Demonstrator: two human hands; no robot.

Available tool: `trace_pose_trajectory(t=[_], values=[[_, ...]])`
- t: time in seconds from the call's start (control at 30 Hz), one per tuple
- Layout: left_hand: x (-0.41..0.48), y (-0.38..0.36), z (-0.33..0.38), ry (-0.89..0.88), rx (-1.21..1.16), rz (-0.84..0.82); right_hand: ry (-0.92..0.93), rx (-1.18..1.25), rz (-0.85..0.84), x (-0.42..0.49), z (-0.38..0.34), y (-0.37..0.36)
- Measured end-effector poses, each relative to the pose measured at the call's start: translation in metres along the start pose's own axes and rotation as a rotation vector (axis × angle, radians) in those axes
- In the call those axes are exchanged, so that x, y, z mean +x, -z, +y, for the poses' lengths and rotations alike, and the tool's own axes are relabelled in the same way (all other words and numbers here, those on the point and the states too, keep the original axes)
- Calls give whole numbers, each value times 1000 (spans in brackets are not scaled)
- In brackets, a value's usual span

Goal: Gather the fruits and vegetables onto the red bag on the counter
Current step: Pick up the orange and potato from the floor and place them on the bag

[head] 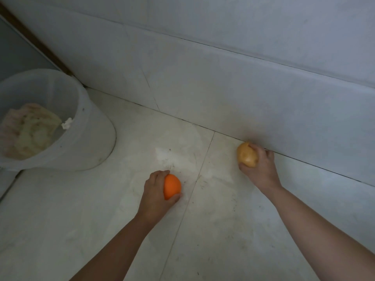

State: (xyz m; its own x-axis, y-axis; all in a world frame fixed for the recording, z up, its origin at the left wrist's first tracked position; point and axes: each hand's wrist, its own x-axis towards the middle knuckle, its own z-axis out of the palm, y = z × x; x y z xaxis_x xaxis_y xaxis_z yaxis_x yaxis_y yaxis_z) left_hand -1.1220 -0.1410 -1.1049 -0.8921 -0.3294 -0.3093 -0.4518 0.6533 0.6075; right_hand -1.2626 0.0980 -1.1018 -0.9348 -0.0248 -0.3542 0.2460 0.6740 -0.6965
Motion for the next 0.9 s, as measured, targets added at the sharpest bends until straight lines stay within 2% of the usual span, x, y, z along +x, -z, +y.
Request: trace_pose_trajectory(t=[0.1,0.2,0.3,0.47,0.63,0.9], values=[[-3,-1,2,49,-77,39,73,-44,-45,-10,0,-4],[-13,-1,10,212,-263,192,169,-110,-105,-20,-1,-7],[-22,12,29,342,-407,311,194,-53,-117,-29,-12,-3],[-40,60,78,305,-458,404,267,55,-31,-58,-52,23],[-71,119,137,296,-520,411,259,53,8,-105,-101,85],[-132,224,230,228,-518,401,230,180,85,-181,-231,168]])
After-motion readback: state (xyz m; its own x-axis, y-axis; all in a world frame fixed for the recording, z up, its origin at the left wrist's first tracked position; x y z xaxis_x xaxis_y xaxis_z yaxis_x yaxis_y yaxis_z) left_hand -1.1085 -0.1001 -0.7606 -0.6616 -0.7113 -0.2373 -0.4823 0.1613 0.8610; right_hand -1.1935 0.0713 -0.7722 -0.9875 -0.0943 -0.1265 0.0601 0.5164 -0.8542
